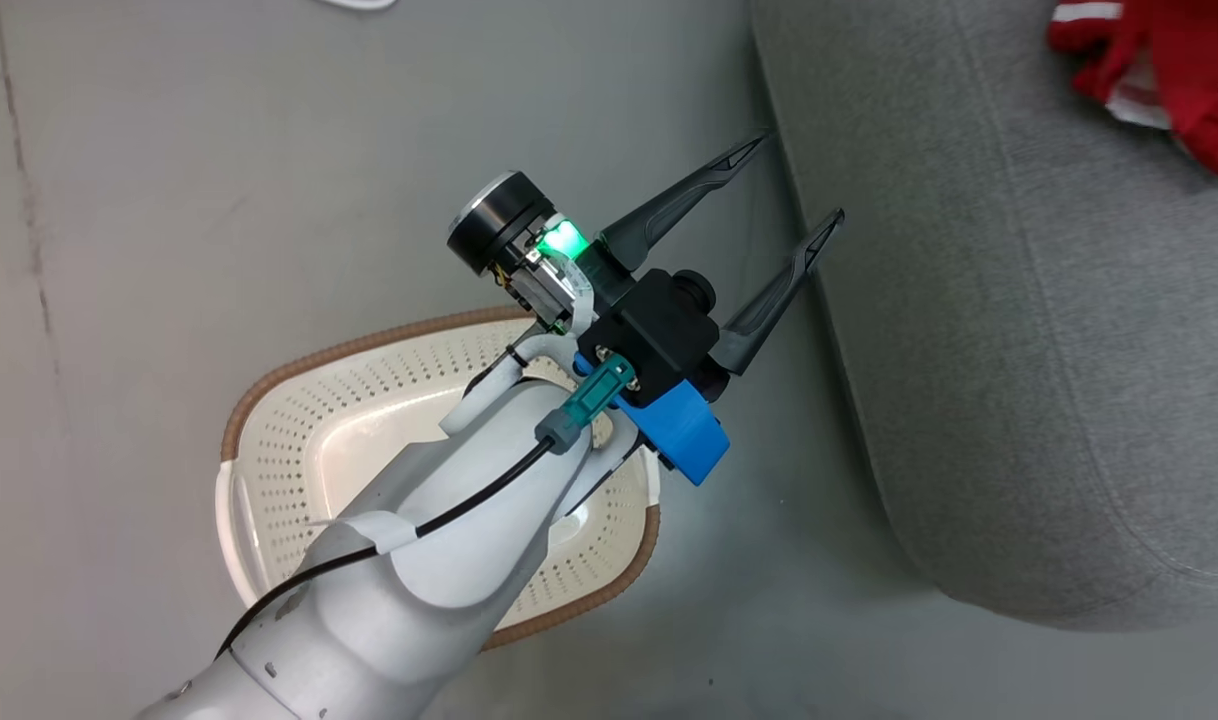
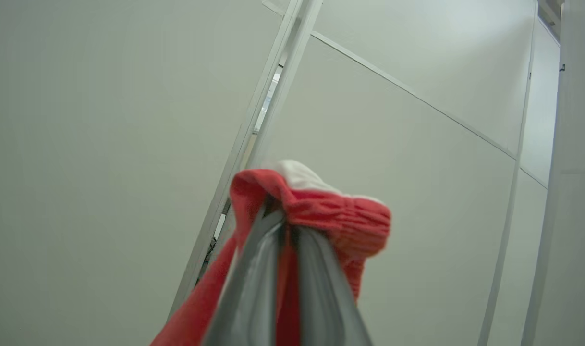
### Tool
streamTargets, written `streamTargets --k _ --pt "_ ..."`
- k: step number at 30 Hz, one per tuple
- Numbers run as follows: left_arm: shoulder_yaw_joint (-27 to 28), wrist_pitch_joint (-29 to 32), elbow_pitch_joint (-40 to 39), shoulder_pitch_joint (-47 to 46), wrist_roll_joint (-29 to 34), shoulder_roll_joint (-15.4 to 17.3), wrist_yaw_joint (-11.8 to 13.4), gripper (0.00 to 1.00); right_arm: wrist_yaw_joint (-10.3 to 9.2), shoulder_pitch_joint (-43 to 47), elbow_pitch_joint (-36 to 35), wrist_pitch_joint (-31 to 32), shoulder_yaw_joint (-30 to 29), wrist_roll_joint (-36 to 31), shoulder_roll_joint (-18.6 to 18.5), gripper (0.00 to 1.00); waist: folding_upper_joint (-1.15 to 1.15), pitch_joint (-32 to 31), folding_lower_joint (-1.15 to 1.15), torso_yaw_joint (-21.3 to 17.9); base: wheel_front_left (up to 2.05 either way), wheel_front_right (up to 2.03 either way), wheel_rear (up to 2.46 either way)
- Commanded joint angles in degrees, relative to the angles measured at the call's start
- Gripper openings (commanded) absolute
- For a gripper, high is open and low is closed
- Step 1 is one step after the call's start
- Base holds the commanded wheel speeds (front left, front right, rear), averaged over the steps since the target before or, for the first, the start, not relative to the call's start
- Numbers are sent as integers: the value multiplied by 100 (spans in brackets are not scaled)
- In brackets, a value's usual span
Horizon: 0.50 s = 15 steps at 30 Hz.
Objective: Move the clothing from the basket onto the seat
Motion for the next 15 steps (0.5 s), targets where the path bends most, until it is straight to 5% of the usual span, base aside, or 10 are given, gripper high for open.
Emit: streamTargets --k 1,7,15 --pt "1 -14 5 -91 32 9 5 100 1 -147 133 2 -49 23 -164 0 0 161 -1 110 0 0 0" --pt "-1 -15 -19 -153 54 41 22 100 2 -275 1151 2 -340 135 -652 0 0 334 -1 157 0 0 0" --pt "-34 -15 -36 -242 69 93 30 100 2 519 2164 1 -401 -49 -178 0 0 523 -1 141 0 0 0"
